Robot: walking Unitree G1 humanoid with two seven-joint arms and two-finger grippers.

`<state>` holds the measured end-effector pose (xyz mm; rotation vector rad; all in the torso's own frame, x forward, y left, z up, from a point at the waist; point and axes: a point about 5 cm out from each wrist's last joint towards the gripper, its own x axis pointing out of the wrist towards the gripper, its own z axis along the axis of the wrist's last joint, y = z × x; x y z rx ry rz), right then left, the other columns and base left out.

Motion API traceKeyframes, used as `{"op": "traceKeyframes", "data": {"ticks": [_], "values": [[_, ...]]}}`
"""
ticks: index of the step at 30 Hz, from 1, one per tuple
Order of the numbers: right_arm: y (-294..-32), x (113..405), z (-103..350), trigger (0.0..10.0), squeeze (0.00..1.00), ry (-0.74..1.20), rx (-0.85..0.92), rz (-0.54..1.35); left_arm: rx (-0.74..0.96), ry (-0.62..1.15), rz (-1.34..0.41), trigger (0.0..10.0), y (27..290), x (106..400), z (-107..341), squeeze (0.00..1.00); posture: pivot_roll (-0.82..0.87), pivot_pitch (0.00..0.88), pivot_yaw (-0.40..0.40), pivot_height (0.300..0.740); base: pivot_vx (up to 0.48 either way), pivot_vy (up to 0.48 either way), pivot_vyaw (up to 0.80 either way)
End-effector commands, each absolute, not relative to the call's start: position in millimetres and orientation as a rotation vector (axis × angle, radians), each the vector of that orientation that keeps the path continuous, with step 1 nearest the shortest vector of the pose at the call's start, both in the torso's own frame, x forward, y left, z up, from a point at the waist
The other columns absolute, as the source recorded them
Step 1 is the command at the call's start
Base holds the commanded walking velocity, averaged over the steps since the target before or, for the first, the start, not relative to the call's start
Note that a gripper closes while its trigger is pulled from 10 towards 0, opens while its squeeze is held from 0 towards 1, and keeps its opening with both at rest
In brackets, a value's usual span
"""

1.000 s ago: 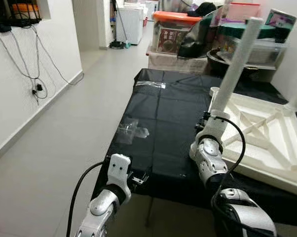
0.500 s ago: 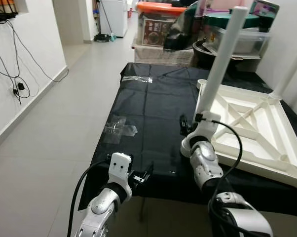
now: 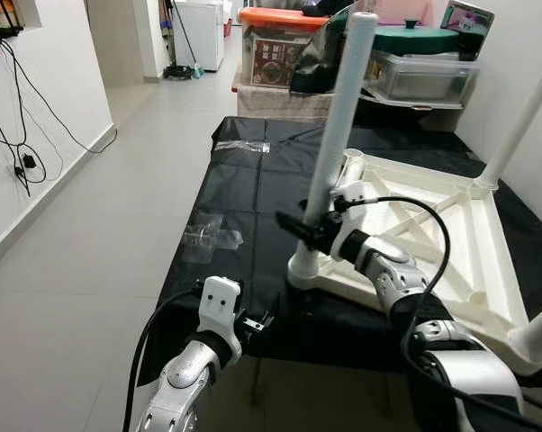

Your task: Building children table

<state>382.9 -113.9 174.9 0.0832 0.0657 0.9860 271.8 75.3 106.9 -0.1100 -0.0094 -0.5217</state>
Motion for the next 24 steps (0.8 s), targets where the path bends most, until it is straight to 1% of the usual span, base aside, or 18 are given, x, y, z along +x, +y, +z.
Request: {"op": "traceKeyframes", "data": {"ticks": [1, 3, 5, 6, 7, 8, 9, 10, 11, 13, 14, 15, 16, 18, 19, 20, 23, 24], "values": [[-88.2, 374.3, 165.8, 10.0, 0.0, 0.143, 0.053, 1.16, -0.105, 0.007, -0.524, 10.0, 74.5, 270.3, 101.8, 0.0, 0.15, 0.0, -0.1, 0.74, 0.0, 0.0, 0.0], [-83.0, 372.5, 165.3, 10.0, 0.0, 0.153, 0.052, 1.201, -0.103, 0.008, -0.524, 10.0, 74.6, 269.7, 101.1, 0.0, 0.15, 0.0, -0.103, 0.74, 0.0, 0.0, 0.0], [-83.0, 372.5, 165.3, 10.0, 0.0, 0.153, 0.052, 1.201, -0.103, 0.008, -0.524, 10.0, 74.6, 269.7, 101.1, 0.0, 0.15, 0.0, -0.103, 0.74, 0.0, 0.0, 0.0], [-77.7, 372.2, 164.8, 3.2, 0.0, 0.146, 0.042, 1.201, -0.101, 0.009, -0.525, 10.0, 74.8, 268.9, 100.3, 0.0, 0.16, 0.0, -0.104, 0.74, 0.0, 0.0, 0.0], [-77.7, 372.2, 164.8, 3.2, 0.0, 0.146, 0.042, 1.201, -0.101, 0.009, -0.525, 10.0, 74.8, 268.9, 100.3, 0.0, 0.16, 0.0, -0.104, 0.74, 0.0, 0.0, 0.0], [-73.9, 371.3, 163.7, 0.0, 0.0, 0.136, 0.053, 1.199, -0.1, 0.011, -0.526, 10.0, 75.0, 267.8, 99.3, 0.0, 0.16, 0.0, -0.104, 0.74, 0.0, 0.0, 0.0], [-73.3, 375.6, 162.5, 0.0, 0.0, 0.121, 0.047, 1.09, -0.098, 0.013, -0.528, 10.0, 75.0, 266.7, 98.2, 0.0, 0.15, 0.0, -0.099, 0.74, 0.0, 0.0, 0.0], [-73.3, 375.6, 162.5, 0.0, 0.0, 0.121, 0.047, 1.09, -0.098, 0.013, -0.528, 10.0, 75.0, 266.7, 98.2, 0.0, 0.15, 0.0, -0.099, 0.74, 0.0, 0.0, 0.0], [-75.8, 380.9, 161.6, 0.0, 0.0, 0.112, 0.044, 0.959, -0.098, 0.015, -0.529, 10.0, 75.1, 266.0, 97.4, 0.0, 0.15, 0.0, -0.099, 0.74, 0.0, 0.0, 0.0], [-75.8, 380.9, 161.6, 0.0, 0.0, 0.112, 0.044, 0.959, -0.098, 0.015, -0.529, 10.0, 75.1, 266.0, 97.4, 0.0, 0.15, 0.0, -0.099, 0.74, 0.0, 0.0, 0.0], [-85.1, 388.6, 160.4, 0.0, 0.0, 0.11, 0.051, 0.759, -0.099, 0.018, -0.53, 10.0, 75.3, 265.7, 96.8, 0.0, 0.14, 0.0, -0.092, 0.74, 0.0, 0.0, 0.0], [-85.1, 388.6, 160.4, 0.0, 0.0, 0.11, 0.051, 0.759, -0.099, 0.018, -0.53, 10.0, 75.3, 265.7, 96.8, 0.0, 0.14, 0.0, -0.092, 0.74, 0.0, 0.0, 0.0], [-104.8, 396.4, 157.9, 0.0, 0.0, 0.114, 0.074, 0.483, -0.1, 0.02, -0.531, 10.0, 75.5, 265.8, 96.5, 0.0, 0.13, 0.0, -0.082, 0.74, 0.0, 0.0, 0.0], [-104.8, 396.4, 157.9, 0.0, 0.0, 0.114, 0.074, 0.483, -0.1, 0.02, -0.531, 10.0, 75.5, 265.8, 96.5, 0.0, 0.13, 0.0, -0.082, 0.74, 0.0, 0.0, 0.0], [-123.6, 399.9, 155.0, 0.0, 0.0, 0.124, 0.108, 0.261, -0.1, 0.022, -0.532, 10.0, 75.6, 266.2, 96.5, 0.0, 0.13, 0.0, -0.079, 0.74, 0.0, 0.0, 0.0], [-154.1, 397.5, 146.1, 0.0, 0.0, 0.136, 0.153, -0.063, -0.101, 0.022, -0.533, 10.0, 75.6, 266.7, 96.6, 0.0, 0.13, 0.0, -0.082, 0.74, 0.0, 0.0, 0.0], [-154.1, 397.5, 146.1, 0.0, 0.0, 0.136, 0.153, -0.063, -0.101, 0.022, -0.533, 10.0, 75.6, 266.7, 96.6, 0.0, 0.13, 0.0, -0.082, 0.74, 0.0, 0.0, 0.0], [-176.1, 390.7, 138.1, 0.0, 0.0, 0.142, 0.184, -0.298, -0.1, 0.022, -0.533, 10.0, 75.6, 267.2, 96.8, 0.0, 0.13, 0.0, -0.081, 0.74, 0.0, 0.0, 0.0]]}}
